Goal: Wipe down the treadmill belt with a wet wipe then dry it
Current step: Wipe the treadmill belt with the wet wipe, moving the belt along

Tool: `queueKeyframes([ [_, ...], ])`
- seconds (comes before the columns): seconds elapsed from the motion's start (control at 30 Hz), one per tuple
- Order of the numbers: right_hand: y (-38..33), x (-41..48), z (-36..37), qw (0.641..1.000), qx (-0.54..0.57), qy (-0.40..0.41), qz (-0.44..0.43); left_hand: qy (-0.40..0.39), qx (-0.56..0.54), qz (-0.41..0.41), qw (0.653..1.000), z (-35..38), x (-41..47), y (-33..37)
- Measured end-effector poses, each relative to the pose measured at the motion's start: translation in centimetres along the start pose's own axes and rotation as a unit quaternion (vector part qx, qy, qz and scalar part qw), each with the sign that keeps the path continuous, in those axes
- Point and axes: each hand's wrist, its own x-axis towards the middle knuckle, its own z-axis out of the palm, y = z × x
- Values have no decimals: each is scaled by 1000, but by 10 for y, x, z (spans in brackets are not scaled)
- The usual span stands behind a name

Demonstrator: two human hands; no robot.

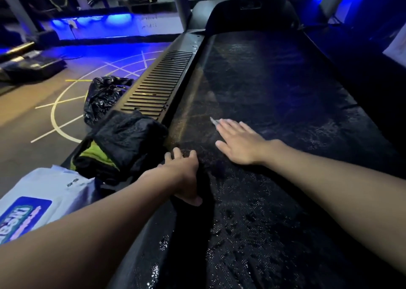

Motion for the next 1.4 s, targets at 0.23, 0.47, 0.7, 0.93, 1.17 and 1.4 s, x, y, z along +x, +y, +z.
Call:
queueKeyframes([
  [0.23,-14,8,-2,999,-4,0,-54,9,-55,9,998,4,-3,-7],
  [0.47,-41,16,1,994,2,-11,-109,5,-57,10,998,5,-2,-7],
  [0.7,-62,42,0,993,30,-13,-115,15,-86,3,996,8,-4,-11],
  [0.93,-93,53,4,988,6,-25,-153,85,-139,-101,981,17,-17,-8],
  [1.17,-104,42,4,988,-1,-8,-151,135,-227,-62,962,31,-18,-16],
  [1.4,-99,20,5,993,25,-8,-113,154,-244,-43,956,31,-24,-18],
])
